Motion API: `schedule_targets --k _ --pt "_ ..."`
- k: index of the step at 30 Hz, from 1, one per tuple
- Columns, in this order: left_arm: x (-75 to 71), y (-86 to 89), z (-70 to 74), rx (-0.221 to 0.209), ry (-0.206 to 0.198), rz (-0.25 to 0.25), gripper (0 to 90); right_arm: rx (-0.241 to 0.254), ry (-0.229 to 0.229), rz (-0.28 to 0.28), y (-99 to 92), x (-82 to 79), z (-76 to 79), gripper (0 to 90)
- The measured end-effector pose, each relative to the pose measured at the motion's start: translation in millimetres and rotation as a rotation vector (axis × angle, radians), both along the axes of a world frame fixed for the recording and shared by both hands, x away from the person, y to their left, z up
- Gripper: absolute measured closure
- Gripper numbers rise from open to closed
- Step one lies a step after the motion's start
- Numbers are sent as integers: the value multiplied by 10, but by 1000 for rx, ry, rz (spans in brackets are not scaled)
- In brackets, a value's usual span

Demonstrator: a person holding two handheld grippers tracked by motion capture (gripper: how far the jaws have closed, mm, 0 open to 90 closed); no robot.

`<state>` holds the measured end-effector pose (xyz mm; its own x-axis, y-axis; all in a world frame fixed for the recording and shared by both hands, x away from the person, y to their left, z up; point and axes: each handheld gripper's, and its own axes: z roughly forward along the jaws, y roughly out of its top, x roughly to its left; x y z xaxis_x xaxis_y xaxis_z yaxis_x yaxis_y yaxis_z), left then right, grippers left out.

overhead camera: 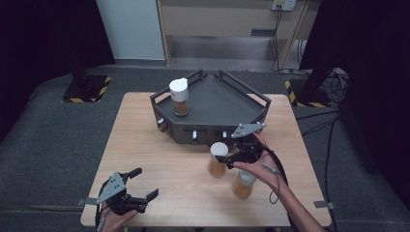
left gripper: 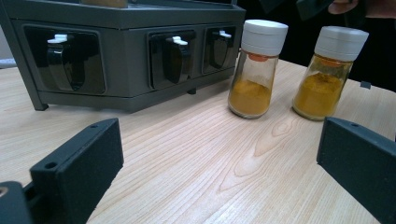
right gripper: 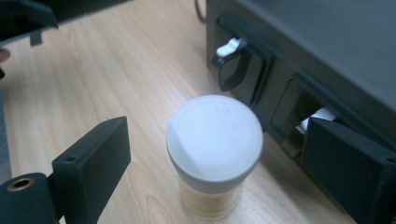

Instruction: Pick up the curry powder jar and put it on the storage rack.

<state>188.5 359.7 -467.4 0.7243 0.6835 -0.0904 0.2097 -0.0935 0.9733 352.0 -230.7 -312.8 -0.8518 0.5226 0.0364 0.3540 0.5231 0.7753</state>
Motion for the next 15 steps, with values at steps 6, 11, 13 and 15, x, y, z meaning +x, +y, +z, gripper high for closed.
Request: schedule_targets --k 6,11,13,15 --pt "1 2 -1 -1 0 0 0 -61 18 18 114 95 68 104" --pt "1 3 -1 -1 2 1 0 -99 32 31 189 148 109 110" --pt "3 1 0 0 2 -1 0 -126 42 37 244 177 129 112" --pt "0 1 1 0 0 0 0 -162 57 47 316 224 152 119"
